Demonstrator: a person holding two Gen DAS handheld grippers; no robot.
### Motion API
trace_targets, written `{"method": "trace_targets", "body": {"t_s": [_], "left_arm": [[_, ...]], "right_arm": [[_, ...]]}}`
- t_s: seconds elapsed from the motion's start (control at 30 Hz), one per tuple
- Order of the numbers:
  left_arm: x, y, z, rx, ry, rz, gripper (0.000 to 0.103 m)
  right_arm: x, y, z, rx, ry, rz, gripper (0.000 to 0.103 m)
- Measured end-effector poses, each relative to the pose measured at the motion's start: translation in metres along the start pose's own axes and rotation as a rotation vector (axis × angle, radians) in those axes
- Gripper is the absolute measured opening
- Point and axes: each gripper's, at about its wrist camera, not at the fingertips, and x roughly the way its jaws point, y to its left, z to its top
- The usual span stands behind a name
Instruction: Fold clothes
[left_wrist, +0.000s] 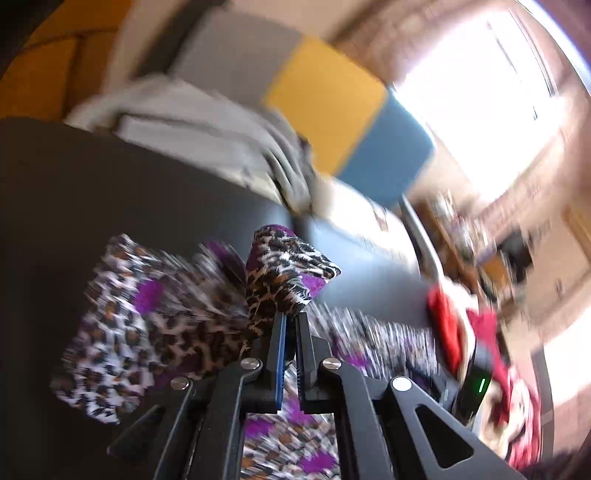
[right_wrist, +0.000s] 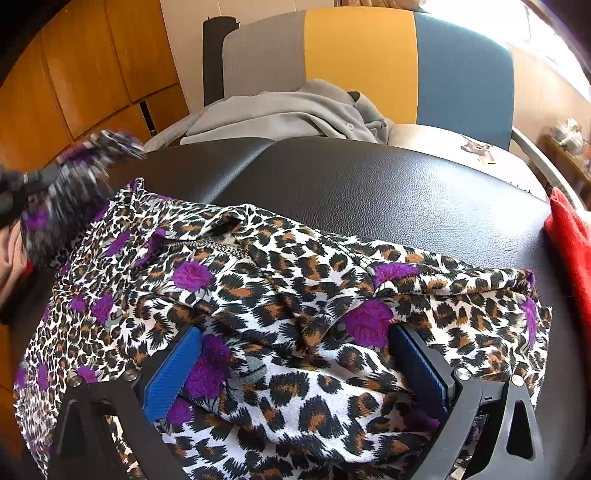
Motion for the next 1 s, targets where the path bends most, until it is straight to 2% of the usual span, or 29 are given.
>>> {"method": "trace_targets", "body": {"t_s": [0.03,0.1,0.3,0.4,0.47,0.5,0.6,0.7,0.77,0.87,0.9,1.0], "left_arm": [[0.011,-0.003,-0.005,0.015,0.022,0.002,0.014],[0.018,-0.004,-0.014,0.019,0.035,0.014,0.018],[-0.008,0.025,-0.044,-0.078,-0.004,0.009,0.024],[-0.019,0.042,-0.067,-0.082,0.001,0.032,0.026],[-0.017,0.043,-0.074,-0.065,-0.010,0.042,0.025],[-0.016,0.044,-0.077,-0.056,-0.015,0.048,0.026],[-0.014,0.046,-0.087,-0.030,-0.031,0.064,0.026],[-0.012,0.048,-0.096,-0.004,-0.047,0.080,0.025],[-0.012,0.051,-0.099,-0.002,-0.059,0.067,0.025],[-0.013,0.056,-0.101,-0.002,-0.078,0.042,0.025],[-0.013,0.058,-0.102,-0.001,-0.084,0.034,0.025],[-0.014,0.065,-0.103,-0.019,-0.098,-0.004,0.025]], "right_arm": [[0.000,0.000,0.000,0.000,0.001,0.002,0.103],[0.000,-0.001,0.000,-0.004,0.006,0.001,0.103],[-0.003,-0.001,0.002,0.000,0.003,-0.015,0.103],[-0.024,0.003,0.006,0.006,-0.060,-0.133,0.101],[-0.053,0.008,0.011,0.065,-0.153,-0.078,0.101],[-0.065,0.011,0.013,0.101,-0.184,-0.016,0.101],[-0.070,0.022,0.018,0.275,-0.171,0.394,0.101],[-0.046,0.042,0.019,0.407,-0.109,0.600,0.101],[-0.020,0.050,0.018,0.516,-0.044,0.655,0.100],[0.010,0.056,0.015,0.630,-0.002,0.624,0.092],[0.016,0.056,0.014,0.665,-0.003,0.617,0.087],[0.030,0.054,0.015,0.736,-0.034,0.572,0.080]]}}
